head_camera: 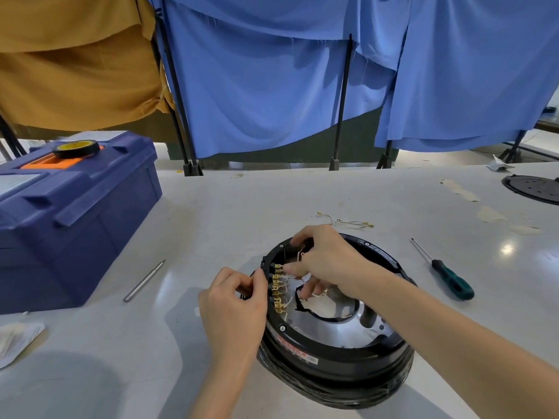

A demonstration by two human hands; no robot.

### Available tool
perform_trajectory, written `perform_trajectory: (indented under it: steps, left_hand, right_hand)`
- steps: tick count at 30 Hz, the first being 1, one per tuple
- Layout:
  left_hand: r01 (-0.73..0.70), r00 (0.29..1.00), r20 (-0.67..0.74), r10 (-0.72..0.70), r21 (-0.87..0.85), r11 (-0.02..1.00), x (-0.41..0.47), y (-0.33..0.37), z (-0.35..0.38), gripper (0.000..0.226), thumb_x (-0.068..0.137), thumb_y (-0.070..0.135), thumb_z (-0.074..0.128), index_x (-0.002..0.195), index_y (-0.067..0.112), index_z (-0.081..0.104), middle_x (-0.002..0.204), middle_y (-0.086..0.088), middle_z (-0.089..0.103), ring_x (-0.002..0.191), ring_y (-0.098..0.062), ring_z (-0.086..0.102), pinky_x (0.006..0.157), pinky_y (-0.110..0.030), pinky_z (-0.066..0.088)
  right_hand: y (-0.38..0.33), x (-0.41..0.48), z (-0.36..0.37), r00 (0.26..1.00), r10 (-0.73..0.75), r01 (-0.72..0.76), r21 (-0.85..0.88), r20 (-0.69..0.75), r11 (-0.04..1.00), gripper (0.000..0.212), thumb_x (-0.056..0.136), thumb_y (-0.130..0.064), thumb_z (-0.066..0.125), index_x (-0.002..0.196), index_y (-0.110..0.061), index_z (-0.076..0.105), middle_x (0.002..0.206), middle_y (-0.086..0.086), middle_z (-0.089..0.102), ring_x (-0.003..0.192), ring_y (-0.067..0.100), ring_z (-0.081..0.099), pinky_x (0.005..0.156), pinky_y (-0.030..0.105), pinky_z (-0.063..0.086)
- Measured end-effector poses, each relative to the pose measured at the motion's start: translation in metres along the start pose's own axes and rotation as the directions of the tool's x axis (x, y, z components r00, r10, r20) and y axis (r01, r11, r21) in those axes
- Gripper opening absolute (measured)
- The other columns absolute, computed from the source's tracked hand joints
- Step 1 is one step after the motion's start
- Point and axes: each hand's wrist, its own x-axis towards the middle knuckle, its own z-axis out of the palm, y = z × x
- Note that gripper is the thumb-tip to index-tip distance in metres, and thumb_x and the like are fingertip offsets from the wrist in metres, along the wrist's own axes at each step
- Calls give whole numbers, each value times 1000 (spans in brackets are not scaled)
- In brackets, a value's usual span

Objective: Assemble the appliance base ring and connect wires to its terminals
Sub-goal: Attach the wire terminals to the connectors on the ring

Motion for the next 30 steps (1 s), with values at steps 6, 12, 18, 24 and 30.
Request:
perform_trajectory:
  steps: [6, 12, 18, 24, 30]
  left_hand:
    - [22, 1000, -10, -22, 22, 1000, -2, 3, -1, 30, 82, 26, 72, 55, 17, 62, 65, 7, 59, 69, -23, 57, 68, -38, 47]
    - [17, 999, -34, -15, 40, 999, -4, 4, -3, 28, 76, 31, 77, 53, 23, 62, 62, 10, 59, 60, -8, 57, 58, -25, 44]
    - [35, 998, -58, -30, 76, 997, -6, 6, -4, 31, 71, 31, 80, 50, 24, 59, 58, 8, 56, 54, -5, 54, 52, -23, 39]
    - [61, 997, -44, -61, 16, 998, -6, 3, -7, 30, 69, 30, 82, 49, 21, 63, 55, 6, 58, 55, -7, 57, 51, -26, 43]
    - [81, 996, -48, -80, 19, 997, -6, 4, -8, 31, 70, 31, 82, 48, 20, 63, 55, 5, 58, 53, -9, 56, 54, -30, 45]
  right_hand:
    - [9, -20, 3, 931, -365, 289, -587, -12, 756, 24, 81, -21, 76, 102, -28, 67, 106, -4, 49, 74, 17, 63, 67, 31, 51]
    - [13, -22, 10, 894, -448, 351, -610, -7, 710, 12, 85, -24, 72, 96, -28, 68, 111, -6, 36, 68, 15, 54, 69, 35, 47]
    - [10, -14, 21, 894, -443, 375, -665, 73, 647, 4, 86, -20, 67, 90, -18, 66, 109, -3, 40, 75, 26, 55, 63, 31, 36]
    - [16, -7, 22, 876, -482, 410, -576, 33, 707, 8, 83, -11, 66, 78, -17, 64, 99, -3, 49, 87, 23, 54, 71, 36, 45]
    - [18, -3, 17, 888, -459, 423, -450, 33, 787, 13, 76, -3, 73, 70, -13, 67, 90, -2, 56, 84, 20, 56, 73, 46, 52]
